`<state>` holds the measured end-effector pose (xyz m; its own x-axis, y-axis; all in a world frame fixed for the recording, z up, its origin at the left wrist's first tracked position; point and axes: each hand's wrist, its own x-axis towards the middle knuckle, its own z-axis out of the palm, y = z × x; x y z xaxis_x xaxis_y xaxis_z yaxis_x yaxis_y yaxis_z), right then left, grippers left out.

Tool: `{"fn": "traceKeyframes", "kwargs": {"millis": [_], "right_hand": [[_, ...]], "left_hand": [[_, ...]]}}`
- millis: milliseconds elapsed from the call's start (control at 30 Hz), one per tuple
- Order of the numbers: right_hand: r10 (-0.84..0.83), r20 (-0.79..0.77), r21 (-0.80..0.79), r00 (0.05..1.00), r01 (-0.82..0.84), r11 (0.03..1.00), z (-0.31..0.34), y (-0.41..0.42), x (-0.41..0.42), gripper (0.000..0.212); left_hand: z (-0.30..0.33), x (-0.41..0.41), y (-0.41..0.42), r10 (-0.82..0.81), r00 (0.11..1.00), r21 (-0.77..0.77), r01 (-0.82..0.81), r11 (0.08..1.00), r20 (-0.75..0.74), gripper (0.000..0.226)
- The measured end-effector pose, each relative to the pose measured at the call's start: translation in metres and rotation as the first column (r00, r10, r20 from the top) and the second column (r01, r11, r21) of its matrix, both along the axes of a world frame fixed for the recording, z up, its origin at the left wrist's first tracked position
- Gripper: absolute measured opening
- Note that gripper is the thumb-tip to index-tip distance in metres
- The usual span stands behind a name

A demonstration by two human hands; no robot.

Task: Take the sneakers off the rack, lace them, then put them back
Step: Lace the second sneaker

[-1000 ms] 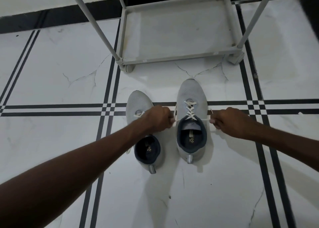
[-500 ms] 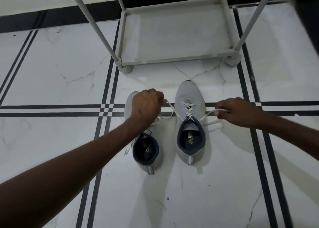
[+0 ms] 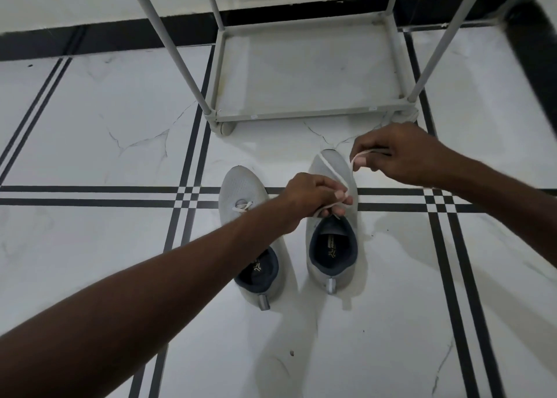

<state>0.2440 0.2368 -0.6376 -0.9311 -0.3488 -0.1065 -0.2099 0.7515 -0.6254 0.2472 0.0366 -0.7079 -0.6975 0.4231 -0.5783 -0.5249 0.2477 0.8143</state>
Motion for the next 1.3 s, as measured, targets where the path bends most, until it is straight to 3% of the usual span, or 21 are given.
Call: {"fn": "traceKeyframes", "kwargs": {"millis": [167,300,400,500,567,633,733,833,900,1000,1067,1167,1233,1300], "right_hand": [[-0.014,-0.082,-0.027,0.997,0.012,1.0,-0.015,-0.01,-0.01,0.008],[-0.039,-0.185,-0.036,0.982,0.033,0.999,-0.028,-0.023,-0.016,0.008],[-0.151,-0.222,0.0,0.963,0.155,0.988,-0.048,-0.031,-0.013,0.024],[-0.415,-0.044,0.034,0.909,0.416,0.909,-0.064,-0.032,-0.005,0.046],[-0.518,0.072,-0.007,0.852,0.52,0.854,-0.067,-0.033,0.0,0.03],[-0.509,0.239,-0.125,0.827,0.546,0.829,-0.068,-0.033,0.003,0.014],[-0.316,0.572,-0.328,0.757,0.565,0.758,-0.069,-0.037,0.006,0.015],[-0.071,0.691,-0.405,0.719,0.467,0.786,-0.073,-0.038,0.006,0.021],[0.012,0.699,-0.42,0.715,0.396,0.817,-0.074,-0.037,0.006,0.026],[0.106,0.729,-0.423,0.677,0.323,0.847,-0.07,-0.038,0.007,0.03],[0.163,0.796,-0.452,0.583,0.392,0.801,-0.07,-0.04,0.006,0.035],[0.203,0.836,-0.483,0.51,0.508,0.713,-0.07,-0.038,0.004,0.034],[0.124,0.8,-0.467,0.587,0.48,0.743,-0.072,-0.034,0.005,0.027],[-0.08,0.608,-0.373,0.79,0.373,0.85,-0.072,-0.029,0.006,0.018]], "left_hand": [[0.004,-0.001,-0.001,-0.093,0.995,0.008,0.093,0.996,-0.028,0.024],[0.003,0.001,-0.001,-0.134,0.99,-0.076,0.13,0.989,-0.038,0.031],[0.003,-0.001,-0.004,-0.11,0.991,-0.072,0.104,0.992,-0.079,0.024],[0.011,-0.01,-0.012,-0.131,0.989,0.038,0.134,0.99,-0.076,0.016],[0.016,-0.015,-0.018,-0.137,0.989,0.057,0.141,0.988,-0.063,0.016],[0.019,-0.017,-0.022,-0.144,0.988,0.051,0.147,0.988,-0.05,0.021],[0.021,-0.021,-0.028,-0.215,0.964,0.039,0.224,0.974,-0.157,0.026],[0.02,-0.021,-0.029,-0.38,0.787,-0.289,0.266,0.92,-0.485,0.028],[0.017,-0.012,-0.024,-0.467,0.599,-0.486,0.145,0.862,-0.65,0.024],[0.009,0.0,-0.017,-0.542,0.359,-0.593,-0.042,0.804,-0.76,0.015],[0.002,0.002,-0.017,-0.53,0.323,-0.588,-0.111,0.801,-0.784,0.017],[0.001,0.004,-0.013,-0.436,0.37,-0.52,-0.165,0.838,-0.82,0.012],[0.002,0.003,-0.013,-0.388,0.405,-0.491,-0.19,0.85,-0.828,0.007],[0.003,0.0,-0.018,-0.351,0.47,-0.494,-0.223,0.84,-0.81,0.009]]}}
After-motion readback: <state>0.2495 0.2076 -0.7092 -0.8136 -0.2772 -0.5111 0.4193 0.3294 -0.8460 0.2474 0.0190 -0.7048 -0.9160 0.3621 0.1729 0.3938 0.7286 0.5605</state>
